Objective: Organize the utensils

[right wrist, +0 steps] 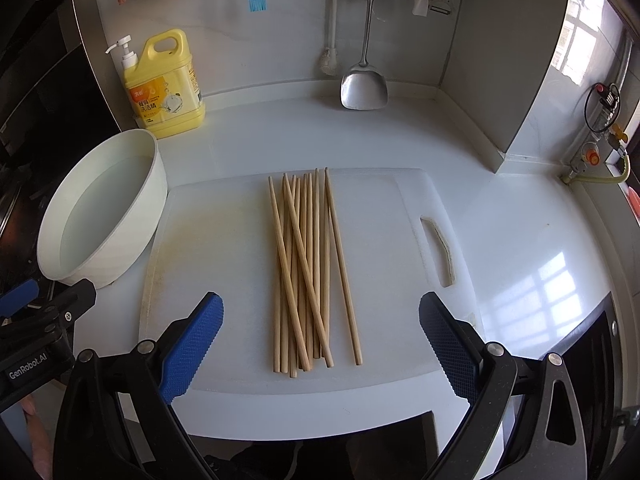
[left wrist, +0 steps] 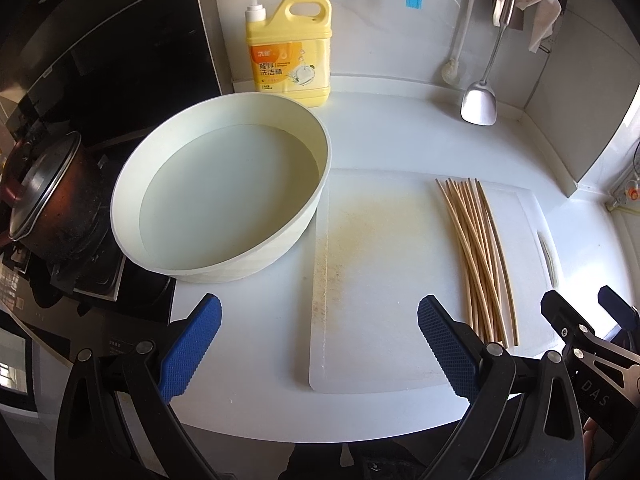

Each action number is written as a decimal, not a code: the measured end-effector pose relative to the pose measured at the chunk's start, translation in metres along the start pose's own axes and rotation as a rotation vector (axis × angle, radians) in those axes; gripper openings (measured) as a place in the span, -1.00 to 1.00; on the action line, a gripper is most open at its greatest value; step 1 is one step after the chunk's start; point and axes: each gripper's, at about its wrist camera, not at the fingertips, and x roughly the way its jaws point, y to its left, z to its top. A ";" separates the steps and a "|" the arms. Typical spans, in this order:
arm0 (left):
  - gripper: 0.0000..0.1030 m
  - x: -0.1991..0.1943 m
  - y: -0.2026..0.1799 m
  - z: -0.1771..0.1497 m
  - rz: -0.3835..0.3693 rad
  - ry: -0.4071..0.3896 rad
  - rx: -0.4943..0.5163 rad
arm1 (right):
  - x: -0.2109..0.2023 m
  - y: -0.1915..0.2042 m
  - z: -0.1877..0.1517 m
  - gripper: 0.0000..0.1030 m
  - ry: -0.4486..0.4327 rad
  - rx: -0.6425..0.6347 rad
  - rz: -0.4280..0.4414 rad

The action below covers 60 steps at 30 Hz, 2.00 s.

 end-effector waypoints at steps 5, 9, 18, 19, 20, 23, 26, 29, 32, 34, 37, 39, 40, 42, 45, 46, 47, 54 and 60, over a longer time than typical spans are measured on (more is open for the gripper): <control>0.88 0.010 -0.009 -0.007 -0.066 -0.017 0.046 | 0.004 -0.014 -0.016 0.82 -0.030 0.020 -0.028; 0.88 0.019 -0.021 -0.014 -0.093 -0.031 0.075 | 0.014 -0.033 -0.024 0.82 -0.022 0.046 -0.042; 0.88 0.047 -0.052 -0.018 -0.079 -0.033 0.020 | 0.048 -0.069 -0.015 0.82 -0.053 -0.001 0.022; 0.88 0.050 -0.056 -0.019 -0.069 -0.039 0.007 | 0.053 -0.072 -0.013 0.82 -0.067 -0.011 0.021; 0.88 0.053 -0.059 -0.020 -0.056 -0.042 -0.006 | 0.059 -0.075 -0.012 0.82 -0.074 -0.022 0.015; 0.88 0.061 -0.066 -0.022 -0.017 -0.055 -0.044 | 0.077 -0.082 -0.006 0.82 -0.060 -0.042 0.060; 0.88 0.065 -0.070 -0.023 0.006 -0.070 -0.069 | 0.093 -0.084 -0.003 0.82 -0.067 -0.069 0.094; 0.88 0.069 -0.073 -0.023 0.019 -0.089 -0.084 | 0.108 -0.083 0.000 0.82 -0.078 -0.098 0.096; 0.88 0.073 -0.073 -0.022 0.000 -0.097 -0.102 | 0.116 -0.082 0.005 0.82 -0.090 -0.093 0.087; 0.88 0.077 -0.074 -0.023 -0.005 -0.116 -0.102 | 0.119 -0.080 0.007 0.82 -0.108 -0.100 0.083; 0.88 0.087 -0.075 -0.023 -0.009 -0.109 -0.104 | 0.125 -0.074 0.007 0.82 -0.124 -0.121 0.057; 0.88 0.089 -0.072 -0.023 -0.018 -0.119 -0.120 | 0.129 -0.071 0.007 0.82 -0.127 -0.132 0.052; 0.88 0.091 -0.071 -0.023 -0.022 -0.125 -0.126 | 0.129 -0.070 0.006 0.82 -0.129 -0.138 0.049; 0.88 0.094 -0.070 -0.021 -0.023 -0.127 -0.129 | 0.131 -0.068 0.004 0.82 -0.132 -0.147 0.043; 0.88 0.097 -0.073 -0.019 -0.027 -0.132 -0.127 | 0.133 -0.065 0.002 0.82 -0.131 -0.165 0.026; 0.88 0.098 -0.074 -0.018 -0.027 -0.134 -0.125 | 0.134 -0.065 0.002 0.82 -0.129 -0.168 0.023; 0.88 0.099 -0.076 -0.017 -0.029 -0.133 -0.122 | 0.134 -0.065 0.002 0.82 -0.130 -0.169 0.021; 0.88 0.106 -0.087 -0.011 -0.054 -0.118 -0.107 | 0.136 -0.070 0.002 0.82 -0.134 -0.173 0.000; 0.88 0.111 -0.098 -0.009 -0.069 -0.107 -0.096 | 0.136 -0.085 0.000 0.82 -0.139 -0.151 0.004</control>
